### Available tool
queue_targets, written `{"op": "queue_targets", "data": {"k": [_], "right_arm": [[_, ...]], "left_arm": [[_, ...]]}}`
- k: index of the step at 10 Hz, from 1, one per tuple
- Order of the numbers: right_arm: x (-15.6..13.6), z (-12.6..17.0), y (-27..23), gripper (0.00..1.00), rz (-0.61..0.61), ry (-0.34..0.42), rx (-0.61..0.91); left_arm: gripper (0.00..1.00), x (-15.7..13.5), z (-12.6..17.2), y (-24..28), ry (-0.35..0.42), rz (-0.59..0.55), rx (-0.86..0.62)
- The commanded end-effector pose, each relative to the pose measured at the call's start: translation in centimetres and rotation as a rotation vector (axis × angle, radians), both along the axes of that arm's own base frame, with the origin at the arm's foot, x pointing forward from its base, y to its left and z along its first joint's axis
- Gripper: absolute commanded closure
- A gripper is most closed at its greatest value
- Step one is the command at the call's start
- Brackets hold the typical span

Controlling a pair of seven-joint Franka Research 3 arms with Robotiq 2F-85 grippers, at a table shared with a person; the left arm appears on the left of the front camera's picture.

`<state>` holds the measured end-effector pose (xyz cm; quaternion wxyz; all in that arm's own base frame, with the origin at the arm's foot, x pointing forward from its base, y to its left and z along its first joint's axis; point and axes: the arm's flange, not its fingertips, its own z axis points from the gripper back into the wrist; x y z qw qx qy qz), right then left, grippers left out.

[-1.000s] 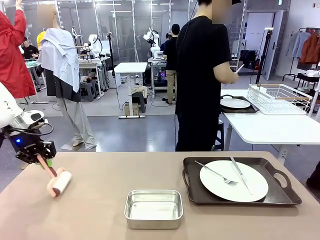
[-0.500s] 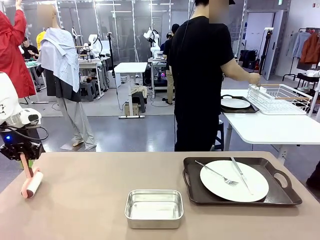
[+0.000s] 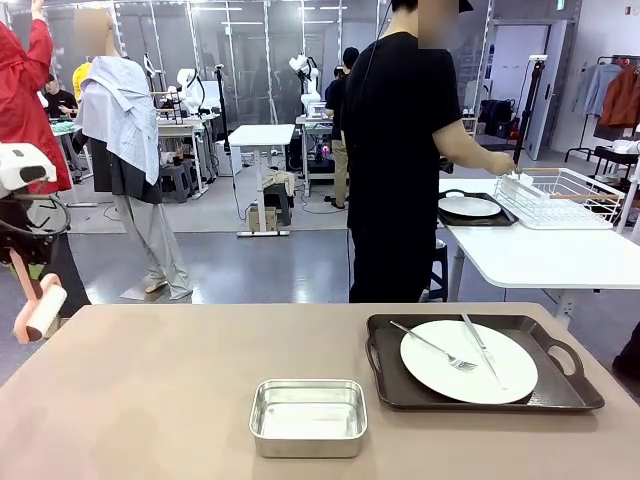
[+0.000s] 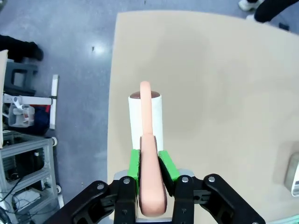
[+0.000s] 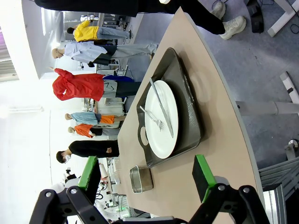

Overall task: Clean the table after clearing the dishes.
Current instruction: When the left (or right) Handle tray is removed, use the left hand (or right hand) to clean the left (or right) side of the table with the Lint Roller, then place the Lint Roller back on top of the Airtight Container.

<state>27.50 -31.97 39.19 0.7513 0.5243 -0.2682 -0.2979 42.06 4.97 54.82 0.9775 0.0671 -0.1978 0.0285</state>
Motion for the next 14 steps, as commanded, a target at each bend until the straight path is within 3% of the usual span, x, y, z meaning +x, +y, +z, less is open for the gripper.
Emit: {"op": "queue_targets", "data": {"k": [1, 13, 14], "right_arm": [[-0.3, 0.4, 0.0, 0.00, 0.006, -0.004, 0.005], [-0.3, 0.4, 0.0, 0.00, 0.006, -0.004, 0.005], [-0.3, 0.4, 0.0, 0.00, 0.006, -0.004, 0.005]], "left_arm": [[0.77, 1.0, -1.3, 0.0, 0.034, -0.008, 0.002], [0.77, 1.1, -1.8, 0.0, 0.042, -0.004, -0.002], [0.77, 2.0, 1.1, -5.0, 0.008, -0.222, 0.063]]}}
